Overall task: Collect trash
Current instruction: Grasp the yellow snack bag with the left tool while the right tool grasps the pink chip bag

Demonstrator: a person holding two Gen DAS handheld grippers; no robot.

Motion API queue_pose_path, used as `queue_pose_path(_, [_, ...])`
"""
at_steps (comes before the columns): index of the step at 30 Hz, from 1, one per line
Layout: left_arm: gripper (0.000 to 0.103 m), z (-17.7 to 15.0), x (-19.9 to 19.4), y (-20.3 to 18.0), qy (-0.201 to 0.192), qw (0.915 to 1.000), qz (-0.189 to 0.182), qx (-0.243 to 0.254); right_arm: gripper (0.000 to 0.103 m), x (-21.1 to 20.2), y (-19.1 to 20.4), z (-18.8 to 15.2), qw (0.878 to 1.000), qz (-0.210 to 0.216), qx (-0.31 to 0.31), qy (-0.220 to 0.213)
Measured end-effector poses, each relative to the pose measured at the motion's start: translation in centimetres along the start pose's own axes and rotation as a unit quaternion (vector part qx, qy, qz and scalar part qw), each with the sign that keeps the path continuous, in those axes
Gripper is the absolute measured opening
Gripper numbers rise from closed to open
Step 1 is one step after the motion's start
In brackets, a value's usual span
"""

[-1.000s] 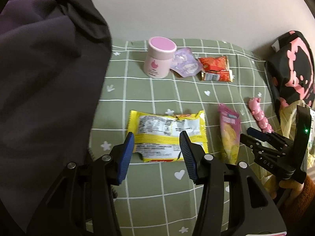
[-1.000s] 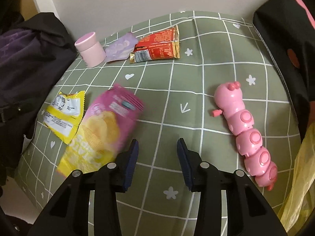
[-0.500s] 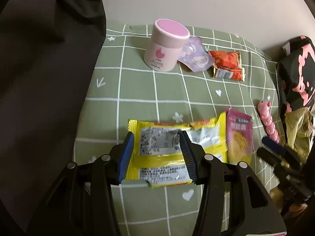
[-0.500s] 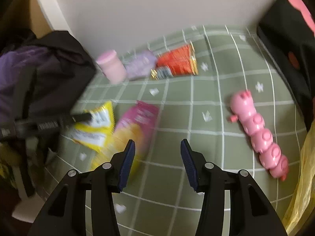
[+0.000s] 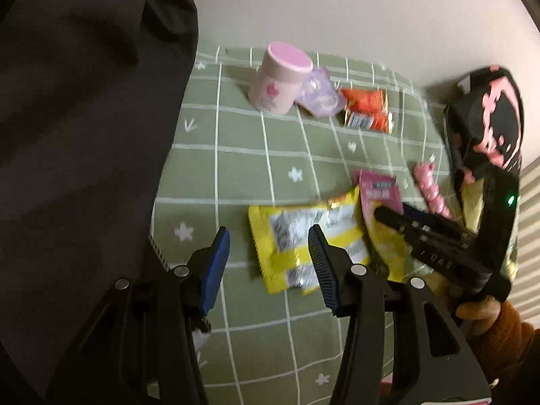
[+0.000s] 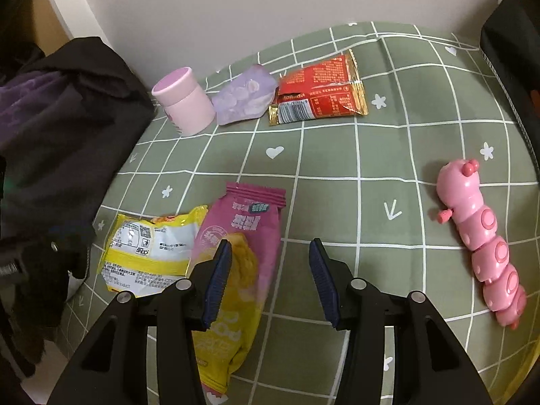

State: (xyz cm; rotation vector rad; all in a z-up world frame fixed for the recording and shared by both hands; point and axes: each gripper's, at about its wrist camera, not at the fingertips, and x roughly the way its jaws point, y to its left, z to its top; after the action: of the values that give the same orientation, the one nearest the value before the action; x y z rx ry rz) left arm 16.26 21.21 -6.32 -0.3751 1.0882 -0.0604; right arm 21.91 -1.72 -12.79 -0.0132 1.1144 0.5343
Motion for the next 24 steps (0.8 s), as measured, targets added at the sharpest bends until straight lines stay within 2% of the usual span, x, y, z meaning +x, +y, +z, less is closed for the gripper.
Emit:
queue_pose_path(1, [0.054,0.4,0.0,0.1,-0.001,1.0,-0.008,-0.002,0.022,0.0,0.1,0.0,1.0,-0.005,-0.006,0.003])
queue_pose_path(3, [0.057,0.9,0.2,-0.2,0.0,0.9998,-0.021,0.004,0.014,-0.3,0.0,0.0,1.0,0.008,-0.01,0.009])
queue_pose_path(5, [0.057,1.3,0.7,-0.7,0.005,0.9995,-0.022,0.02,0.01,-1.5,-0.2,-0.3,1.0,0.0,-0.015,-0.003])
queue_pose_path(9, [0.057,1.6,2.1,-2.5,0.013,0.9961,-0.028,0.082,0.01,-3.8,-1.9,-0.8,1.0,-0.005,0.001,-0.018])
queue_pose_path(11, [0.057,1.8,3.4,-4.1,0.019,0.99,-0.011,0.14,0.01,-4.7,-3.1,-1.1,1.0,-0.007,0.016,-0.021])
queue_pose_path(13, [0.057,2.2,4.6,-5.2,0.026,0.9843,0.001,0.175,0.01,-5.7,-4.2,-1.8,0.999,-0.003,0.03,-0.021])
queue_pose_path(17, [0.057,2.2,6.0,-5.9,0.051,0.9832,0.006,0.175,0.01,-7.1,-5.1,-2.9,0.999,-0.01,0.037,-0.026])
queue_pose_path(20, [0.057,1.0,5.4,-5.9,0.056,0.9838,0.006,0.17,0.01,-7.8,-5.6,-3.7,0.999,-0.009,0.043,-0.029])
queue_pose_path(23, [0.057,-0.6,5.3,-5.5,0.079,0.986,-0.013,0.146,0.01,-7.7,-6.2,-4.3,0.998,-0.004,0.056,-0.024])
queue_pose_path(24, [0.057,-1.1,5.1,-5.4,0.074,0.9868,-0.01,0.143,0.01,-7.6,-6.3,-4.4,0.998,-0.002,0.058,-0.022])
